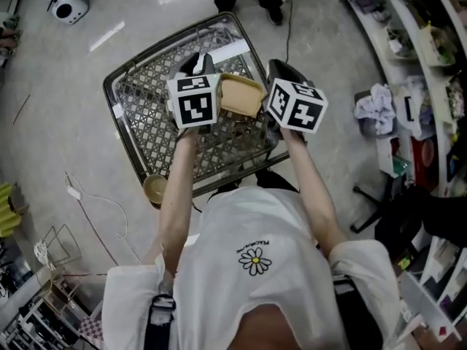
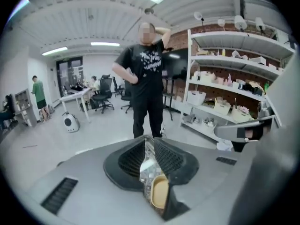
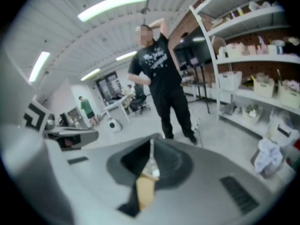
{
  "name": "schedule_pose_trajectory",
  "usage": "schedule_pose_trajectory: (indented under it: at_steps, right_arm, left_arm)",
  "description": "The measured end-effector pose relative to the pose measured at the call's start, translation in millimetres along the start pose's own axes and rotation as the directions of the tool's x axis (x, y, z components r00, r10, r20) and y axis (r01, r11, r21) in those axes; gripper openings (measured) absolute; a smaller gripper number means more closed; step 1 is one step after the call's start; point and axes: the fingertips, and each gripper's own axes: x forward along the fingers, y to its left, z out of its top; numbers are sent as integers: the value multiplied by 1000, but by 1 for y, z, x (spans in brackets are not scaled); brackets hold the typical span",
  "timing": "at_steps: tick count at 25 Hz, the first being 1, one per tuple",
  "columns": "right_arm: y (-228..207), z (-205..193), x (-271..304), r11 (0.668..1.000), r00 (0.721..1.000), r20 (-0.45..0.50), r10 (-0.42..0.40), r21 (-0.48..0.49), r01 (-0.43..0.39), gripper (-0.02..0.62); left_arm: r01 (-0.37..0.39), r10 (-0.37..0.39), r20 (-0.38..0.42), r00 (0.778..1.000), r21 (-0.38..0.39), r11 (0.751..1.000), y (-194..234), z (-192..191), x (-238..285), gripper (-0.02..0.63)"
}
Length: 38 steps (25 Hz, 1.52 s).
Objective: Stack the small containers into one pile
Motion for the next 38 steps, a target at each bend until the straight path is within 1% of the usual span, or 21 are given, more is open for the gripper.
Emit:
schedule_pose_trajectory:
  at_steps: [2, 3, 4, 6, 9, 11, 13, 14, 15, 16, 17, 18, 20, 22, 24, 26, 28, 30, 34, 38]
  right_arm:
    - [18, 40, -17, 997, 992, 114, 58, -57, -52, 43]
    - [27, 59, -27, 993, 982, 168, 90, -92, -75, 41]
    - [38, 75, -38, 987, 968, 217, 122, -129, -96, 41]
    - [64, 103, -62, 969, 934, 300, 193, -207, -134, 40]
    - [108, 126, -99, 927, 872, 385, 302, -334, -173, 38]
    - [140, 134, -120, 889, 825, 422, 376, -414, -195, 38]
    - [172, 138, -137, 848, 773, 447, 450, -485, -213, 37]
    - [185, 138, -144, 830, 750, 457, 478, -514, -216, 37]
    - [196, 136, -151, 816, 731, 466, 498, -537, -214, 35]
    - [206, 133, -157, 805, 718, 472, 512, -556, -209, 35]
    - [214, 129, -162, 795, 707, 475, 523, -571, -205, 35]
    - [221, 125, -166, 787, 699, 475, 534, -582, -206, 34]
    - [233, 117, -171, 774, 686, 466, 558, -590, -229, 34]
    - [243, 108, -172, 764, 678, 451, 580, -591, -260, 32]
    - [253, 101, -171, 753, 677, 434, 594, -595, -279, 32]
    - [262, 95, -171, 744, 677, 420, 604, -601, -290, 31]
    - [267, 91, -173, 738, 677, 410, 611, -605, -299, 31]
    - [270, 90, -175, 735, 676, 406, 615, -605, -306, 31]
    - [272, 91, -179, 739, 672, 411, 616, -596, -313, 31]
    - [273, 93, -178, 740, 674, 412, 613, -598, -307, 31]
  left_arm:
    - [-38, 39, 118, 992, -9, 999, 6, 34, -29, 68]
    - [-61, 63, 179, 982, -13, 998, 9, 50, -45, 58]
    - [-85, 87, 239, 967, -18, 996, 12, 66, -63, 47]
    - [-132, 135, 349, 927, -32, 991, 19, 91, -102, 40]
    - [-196, 199, 475, 857, -56, 979, 29, 115, -160, 34]
    - [-233, 239, 546, 803, -81, 969, 38, 123, -198, 32]
    - [-274, 283, 620, 732, -113, 955, 47, 126, -233, 31]
    - [-295, 303, 652, 695, -127, 947, 51, 126, -248, 31]
    - [-312, 322, 677, 662, -141, 940, 53, 125, -261, 31]
    - [-324, 339, 693, 636, -159, 933, 54, 121, -273, 31]
    - [-332, 358, 701, 617, -180, 926, 56, 117, -283, 31]
    - [-339, 378, 701, 605, -202, 919, 59, 111, -292, 31]
    - [-357, 416, 688, 595, -238, 903, 66, 98, -304, 31]
    - [-384, 449, 668, 594, -255, 888, 76, 86, -310, 31]
    - [-412, 471, 655, 591, -258, 874, 88, 78, -315, 31]
    - [-424, 485, 649, 586, -264, 866, 96, 75, -321, 31]
    - [-420, 492, 645, 585, -278, 864, 97, 74, -326, 31]
    - [-424, 491, 646, 584, -273, 863, 97, 72, -329, 31]
    - [-427, 490, 648, 583, -269, 863, 98, 69, -330, 31]
    - [-423, 489, 648, 584, -272, 864, 99, 71, -330, 31]
